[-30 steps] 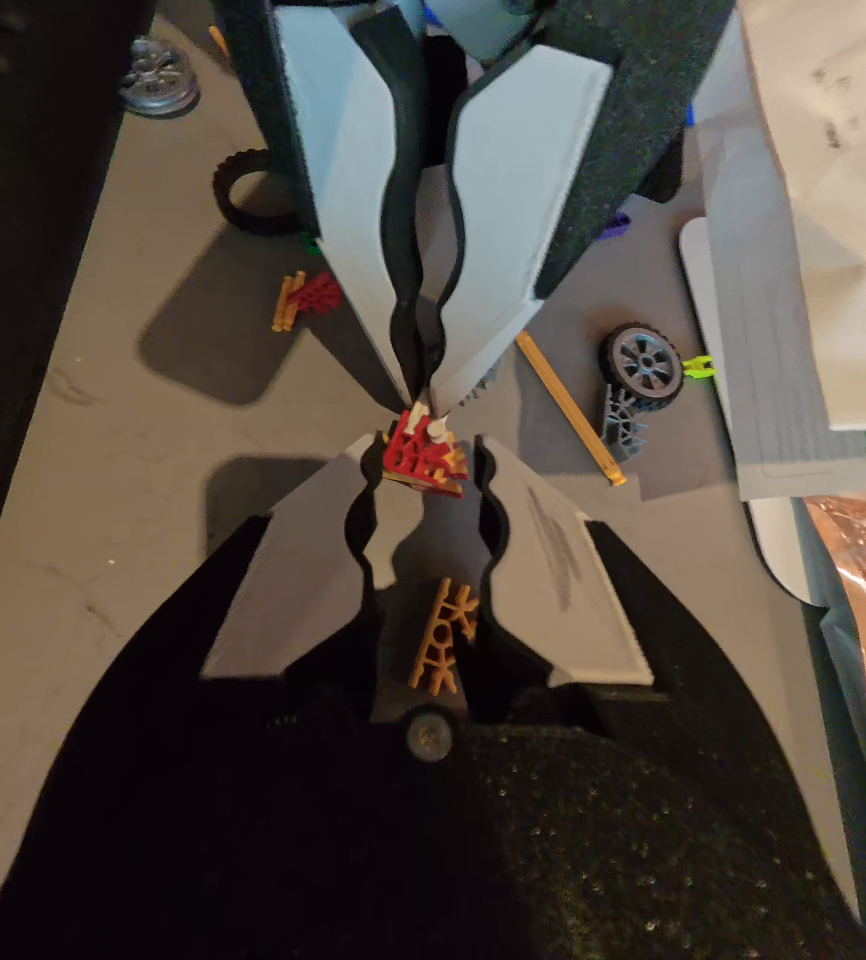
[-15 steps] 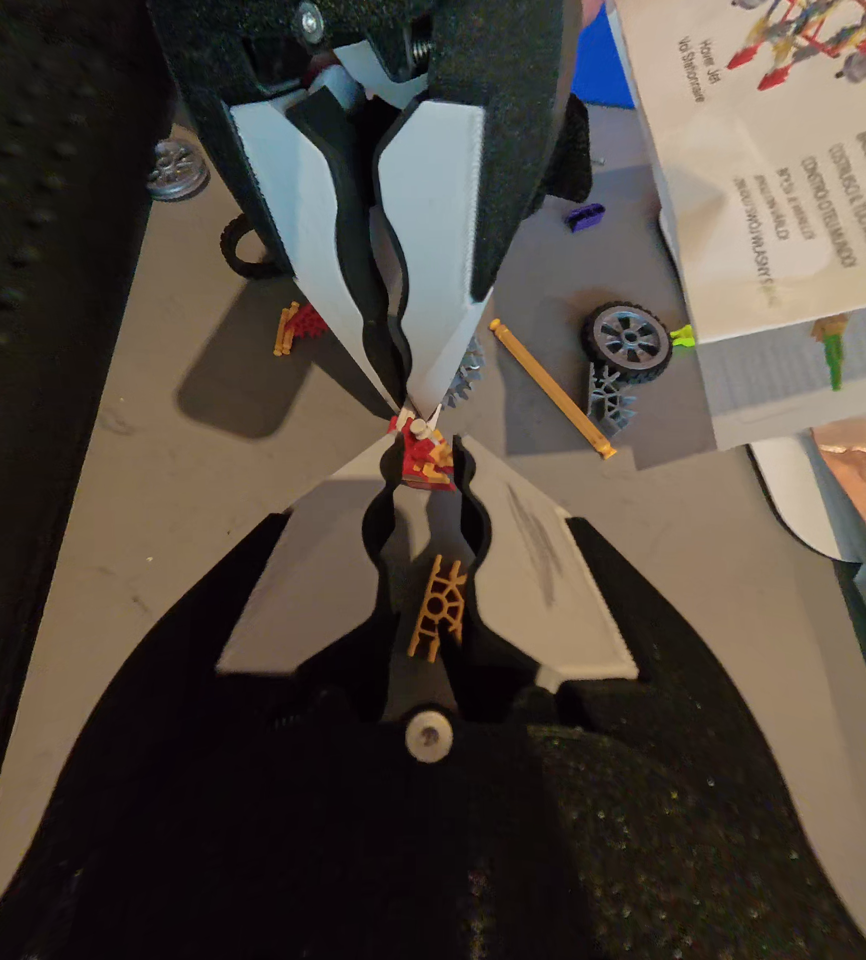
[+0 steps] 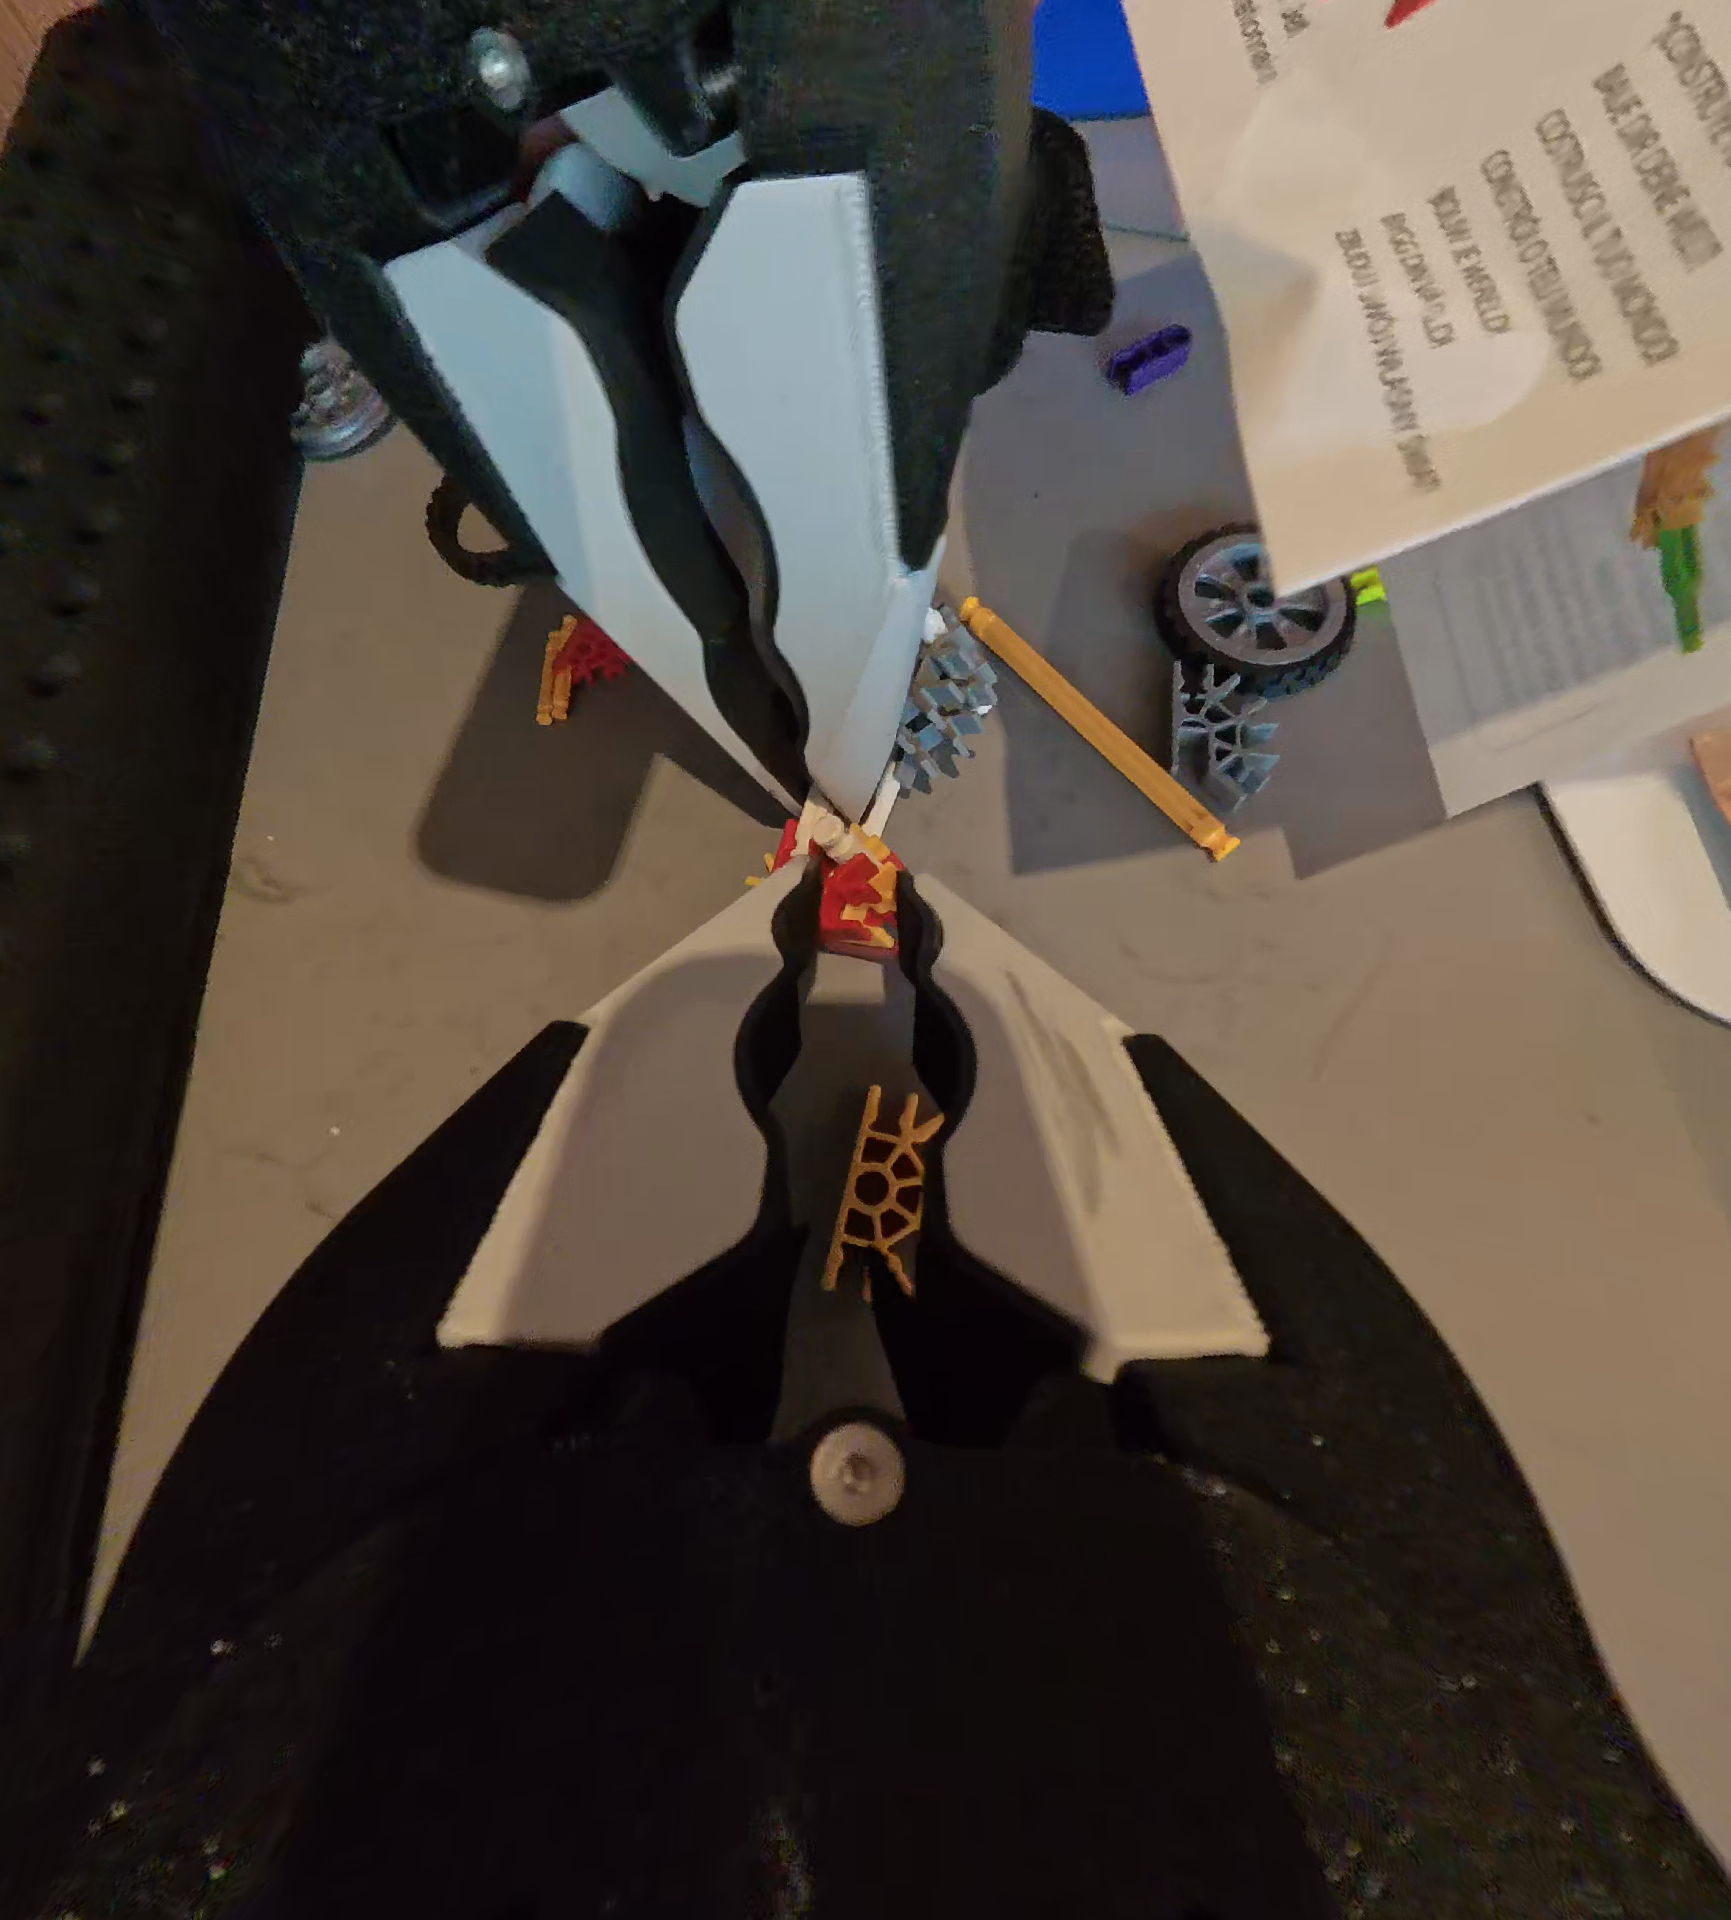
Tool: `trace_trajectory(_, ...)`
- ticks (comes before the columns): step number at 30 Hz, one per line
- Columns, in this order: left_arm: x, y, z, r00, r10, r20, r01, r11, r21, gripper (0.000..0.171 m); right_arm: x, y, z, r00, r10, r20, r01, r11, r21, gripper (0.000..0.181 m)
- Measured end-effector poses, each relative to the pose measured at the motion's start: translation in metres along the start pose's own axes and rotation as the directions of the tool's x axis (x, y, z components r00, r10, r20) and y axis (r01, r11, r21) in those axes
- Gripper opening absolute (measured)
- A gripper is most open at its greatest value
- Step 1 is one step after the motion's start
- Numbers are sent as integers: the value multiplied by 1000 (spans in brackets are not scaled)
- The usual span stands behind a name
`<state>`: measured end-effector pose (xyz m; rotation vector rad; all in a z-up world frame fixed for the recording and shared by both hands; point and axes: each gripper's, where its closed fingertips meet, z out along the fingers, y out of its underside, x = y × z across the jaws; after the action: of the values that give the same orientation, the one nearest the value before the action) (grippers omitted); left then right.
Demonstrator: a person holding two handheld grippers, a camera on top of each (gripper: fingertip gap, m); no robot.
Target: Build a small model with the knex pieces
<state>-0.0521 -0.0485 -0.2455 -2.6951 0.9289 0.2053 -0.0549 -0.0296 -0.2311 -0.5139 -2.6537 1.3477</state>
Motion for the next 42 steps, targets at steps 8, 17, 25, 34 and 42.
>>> trace_trajectory(8,1,0,3,1000,9,-26,-9,1000,2,2,-6,4,7,968,-245,-46,242,969,-53,28)
trace_trajectory(17,0,-1,4,1000,-21,19,22,1000,-6,3,-8,4,5,956,-290,-41,289,956,-44,25)
trace_trajectory(25,3,-4,0,971,-199,136,193,980,55,23,-7,4,5,960,-274,-48,273,961,-39,25)
trace_trajectory(34,0,-14,0,936,-264,232,233,960,155,18,-8,3,7,954,-292,-62,290,956,-48,25)
trace_trajectory(42,-1,-14,-1,953,-174,248,151,983,107,18,-8,3,7,949,-309,-65,306,951,-50,24)
